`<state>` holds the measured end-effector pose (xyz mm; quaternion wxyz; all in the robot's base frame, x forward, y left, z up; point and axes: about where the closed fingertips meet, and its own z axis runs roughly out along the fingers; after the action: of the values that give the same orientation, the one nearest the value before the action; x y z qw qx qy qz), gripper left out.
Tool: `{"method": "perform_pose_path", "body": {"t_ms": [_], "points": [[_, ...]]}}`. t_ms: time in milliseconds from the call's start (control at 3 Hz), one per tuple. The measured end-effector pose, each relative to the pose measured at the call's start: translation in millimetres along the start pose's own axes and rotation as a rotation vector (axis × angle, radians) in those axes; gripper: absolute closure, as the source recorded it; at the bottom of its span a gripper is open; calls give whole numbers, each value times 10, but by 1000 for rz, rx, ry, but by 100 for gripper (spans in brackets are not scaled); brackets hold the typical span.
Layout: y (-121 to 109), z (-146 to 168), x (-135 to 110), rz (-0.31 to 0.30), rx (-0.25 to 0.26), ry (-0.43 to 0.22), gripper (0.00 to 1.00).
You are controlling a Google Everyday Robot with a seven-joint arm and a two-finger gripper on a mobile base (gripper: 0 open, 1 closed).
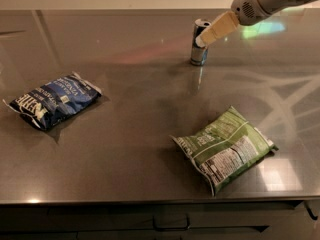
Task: Move redbull can near green jalapeno chip bag
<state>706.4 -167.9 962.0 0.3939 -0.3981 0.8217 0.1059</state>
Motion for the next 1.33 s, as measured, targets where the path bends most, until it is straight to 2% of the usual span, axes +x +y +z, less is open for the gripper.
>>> {"method": "perform_pose_path", "body": {"t_ms": [333, 667, 1333], "points": [[-121, 125, -26, 34, 20, -45, 0], [-181, 288, -46, 63, -1, -78, 0], [-206, 621, -27, 100, -55, -79, 0]]}}
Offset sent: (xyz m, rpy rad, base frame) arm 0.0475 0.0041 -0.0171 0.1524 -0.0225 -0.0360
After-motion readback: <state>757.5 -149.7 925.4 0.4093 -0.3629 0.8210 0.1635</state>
